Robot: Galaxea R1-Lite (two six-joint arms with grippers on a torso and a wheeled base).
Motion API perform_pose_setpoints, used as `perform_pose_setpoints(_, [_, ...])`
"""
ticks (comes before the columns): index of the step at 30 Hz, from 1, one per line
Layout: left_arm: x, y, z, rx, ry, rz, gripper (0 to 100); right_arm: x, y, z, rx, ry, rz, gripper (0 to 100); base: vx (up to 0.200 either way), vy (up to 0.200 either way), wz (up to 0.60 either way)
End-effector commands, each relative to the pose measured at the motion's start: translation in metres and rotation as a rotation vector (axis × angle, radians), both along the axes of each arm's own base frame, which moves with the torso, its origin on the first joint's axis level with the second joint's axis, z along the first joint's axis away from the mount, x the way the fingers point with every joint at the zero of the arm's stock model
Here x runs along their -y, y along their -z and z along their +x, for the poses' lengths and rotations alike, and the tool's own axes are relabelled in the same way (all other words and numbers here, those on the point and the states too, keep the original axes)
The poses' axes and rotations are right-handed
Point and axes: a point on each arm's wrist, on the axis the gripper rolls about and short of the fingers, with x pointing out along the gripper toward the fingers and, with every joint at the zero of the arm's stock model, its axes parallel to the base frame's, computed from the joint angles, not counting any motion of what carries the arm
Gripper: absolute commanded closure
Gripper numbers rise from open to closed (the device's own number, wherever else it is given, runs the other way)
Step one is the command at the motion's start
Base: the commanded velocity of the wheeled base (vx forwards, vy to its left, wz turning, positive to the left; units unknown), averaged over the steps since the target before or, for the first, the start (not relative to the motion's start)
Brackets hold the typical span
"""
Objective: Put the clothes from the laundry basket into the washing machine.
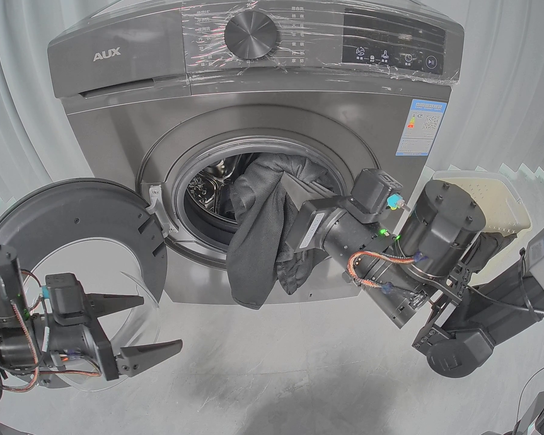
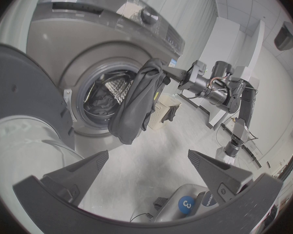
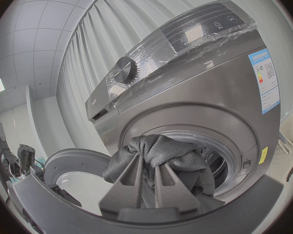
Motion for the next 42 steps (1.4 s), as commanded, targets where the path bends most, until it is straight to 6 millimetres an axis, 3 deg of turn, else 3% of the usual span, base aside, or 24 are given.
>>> perform_pose_setpoints(1, [0.013,0.022,0.033,-0.106,0.016,0.034,0,0.0,0.003,0.0,-0.007,0.007,-0.009,100,0.0,0.0,0.0])
perform_pose_setpoints(11, [0.036,0.045,0.071,-0.102,0.033,0.031,0,-0.001,0.003,-0.002,-0.008,0.005,-0.008,100,0.0,0.0,0.0])
perform_pose_setpoints(22, [0.046,0.063,0.101,-0.156,0.027,0.036,0,-0.002,0.004,-0.004,-0.005,-0.003,-0.002,100,0.0,0.0,0.0])
perform_pose_setpoints(42, [0.065,0.111,0.141,-0.203,0.027,0.042,0,-0.005,0.001,-0.012,0.006,-0.025,0.006,100,0.0,0.0,0.0])
